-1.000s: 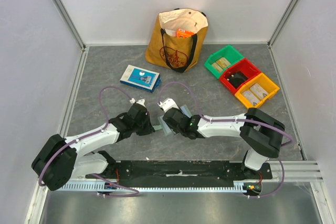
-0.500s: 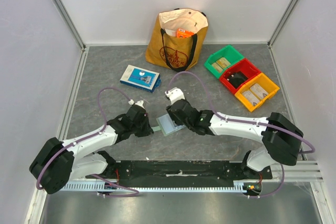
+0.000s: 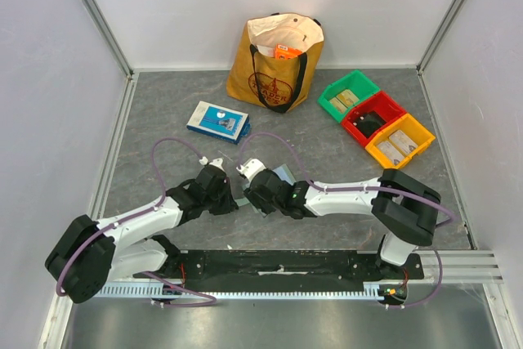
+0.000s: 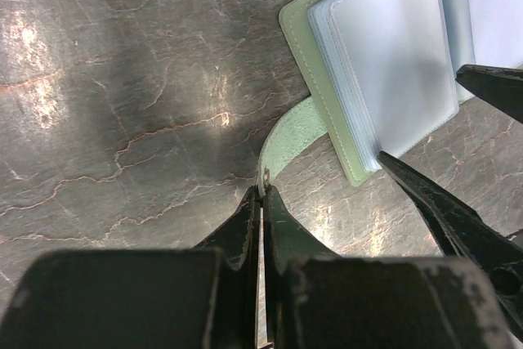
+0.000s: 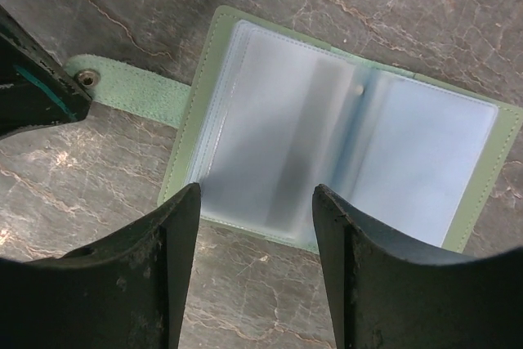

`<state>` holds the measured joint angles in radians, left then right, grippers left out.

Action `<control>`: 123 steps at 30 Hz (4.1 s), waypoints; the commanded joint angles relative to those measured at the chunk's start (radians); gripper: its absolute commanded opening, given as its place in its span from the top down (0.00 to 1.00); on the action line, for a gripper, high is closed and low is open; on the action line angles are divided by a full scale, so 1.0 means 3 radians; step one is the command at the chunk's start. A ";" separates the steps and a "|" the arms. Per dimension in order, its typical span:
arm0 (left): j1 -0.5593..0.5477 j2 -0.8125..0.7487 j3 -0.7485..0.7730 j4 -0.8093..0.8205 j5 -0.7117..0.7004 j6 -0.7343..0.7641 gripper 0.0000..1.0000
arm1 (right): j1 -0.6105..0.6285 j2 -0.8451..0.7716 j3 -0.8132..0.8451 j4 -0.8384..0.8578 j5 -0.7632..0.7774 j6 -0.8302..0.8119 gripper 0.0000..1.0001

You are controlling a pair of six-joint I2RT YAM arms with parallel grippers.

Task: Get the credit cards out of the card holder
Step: Remove the credit card from the card holder.

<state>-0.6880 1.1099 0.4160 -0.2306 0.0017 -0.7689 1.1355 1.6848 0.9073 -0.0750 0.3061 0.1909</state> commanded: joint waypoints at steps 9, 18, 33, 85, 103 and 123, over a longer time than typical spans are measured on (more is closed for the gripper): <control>-0.0013 -0.0064 -0.0042 0.0078 -0.0021 -0.0081 0.98 | 0.0025 0.0203 0.0187 -0.0046 0.0063 0.0008 0.34; -0.0018 -0.0141 -0.0052 0.0012 -0.0026 -0.0060 0.98 | -0.0047 0.0326 0.0223 -0.0282 0.0268 0.0064 0.47; -0.0013 -0.0192 -0.0088 -0.0044 -0.0021 -0.0035 0.98 | -0.0594 -0.0139 0.0003 -0.0205 -0.0463 0.0243 0.67; -0.0018 -0.0299 -0.0149 -0.0162 -0.0057 -0.0035 0.98 | -0.0124 0.0132 0.0314 -0.0026 0.0058 -0.0289 0.25; -0.0018 -0.0350 -0.0180 -0.0188 -0.0031 -0.0045 0.98 | -0.0108 0.0218 0.0442 -0.0031 -0.0284 -0.0273 0.24; -0.0013 -0.0401 -0.0185 -0.0213 -0.0021 -0.0045 0.98 | -0.0113 0.0402 0.0560 -0.0149 -0.0080 -0.0253 0.23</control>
<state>-0.6914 1.0103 0.3687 -0.2848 0.0013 -0.7692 1.0977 1.7908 1.0351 -0.1127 0.2295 0.1116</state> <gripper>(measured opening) 0.022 0.776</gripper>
